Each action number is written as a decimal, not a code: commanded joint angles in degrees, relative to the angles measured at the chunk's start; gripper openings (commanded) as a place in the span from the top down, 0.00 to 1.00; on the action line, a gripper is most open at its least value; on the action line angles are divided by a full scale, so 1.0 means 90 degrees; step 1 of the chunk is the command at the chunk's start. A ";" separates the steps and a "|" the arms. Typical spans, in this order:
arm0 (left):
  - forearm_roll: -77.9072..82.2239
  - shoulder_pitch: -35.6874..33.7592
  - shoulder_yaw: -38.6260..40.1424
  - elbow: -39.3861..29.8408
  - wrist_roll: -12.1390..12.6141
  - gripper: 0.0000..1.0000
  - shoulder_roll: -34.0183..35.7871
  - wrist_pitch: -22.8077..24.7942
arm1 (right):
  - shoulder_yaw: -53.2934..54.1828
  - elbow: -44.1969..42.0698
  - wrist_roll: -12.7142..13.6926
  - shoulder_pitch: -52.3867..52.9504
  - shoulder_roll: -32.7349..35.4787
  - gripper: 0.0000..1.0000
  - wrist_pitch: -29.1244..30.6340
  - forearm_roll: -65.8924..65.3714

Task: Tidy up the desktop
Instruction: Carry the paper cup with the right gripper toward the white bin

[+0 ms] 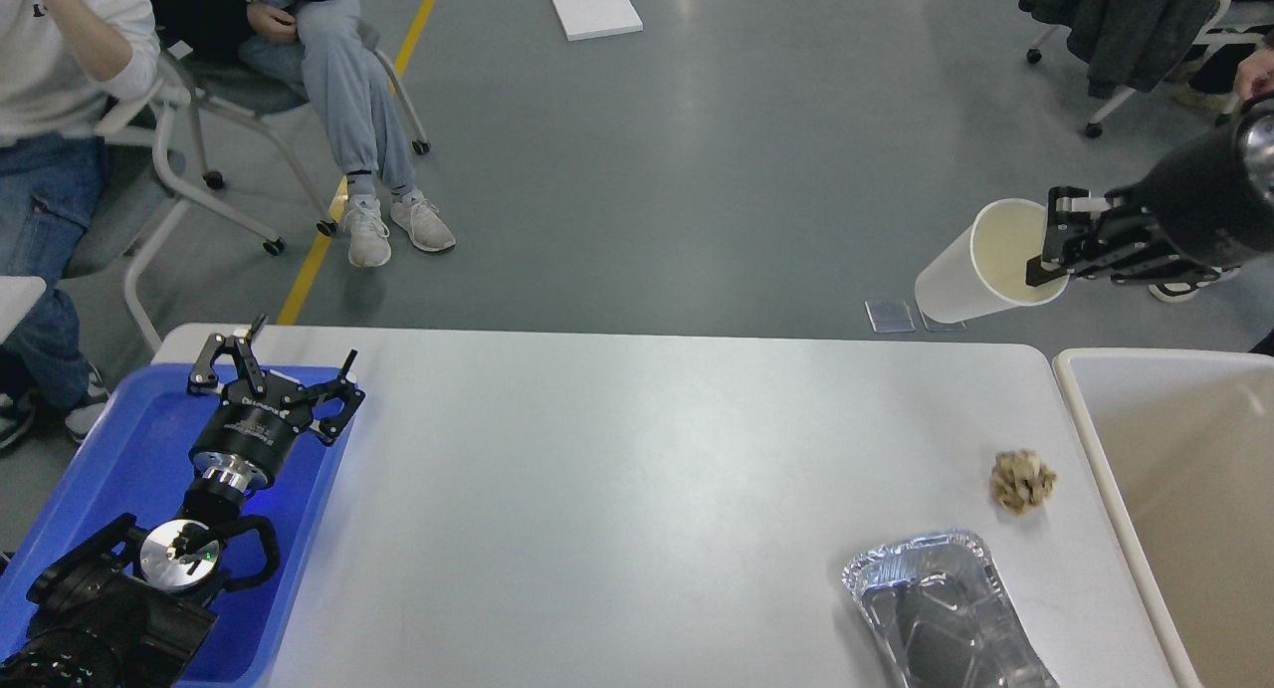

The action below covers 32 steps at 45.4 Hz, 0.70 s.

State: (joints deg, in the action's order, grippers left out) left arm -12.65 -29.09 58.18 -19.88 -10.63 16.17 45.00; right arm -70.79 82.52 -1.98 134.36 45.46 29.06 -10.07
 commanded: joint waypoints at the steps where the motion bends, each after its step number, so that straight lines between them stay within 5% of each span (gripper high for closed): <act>1: 0.0000 0.0000 0.0000 0.0001 -0.0001 0.00 0.0000 0.0000 | 0.0609 -0.0526 0.0005 -0.0788 0.1285 1.00 -0.0036 0.0006; 32: 0.0000 0.0000 0.0000 0.0011 -0.0010 0.00 0.0000 0.0000 | 0.2680 -0.2498 -0.0034 -0.4069 0.2907 1.00 -0.0289 0.1128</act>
State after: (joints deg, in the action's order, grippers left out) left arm -12.65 -29.09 58.20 -19.78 -10.71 16.17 45.00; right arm -51.86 65.58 -2.04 108.34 68.10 28.25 -6.31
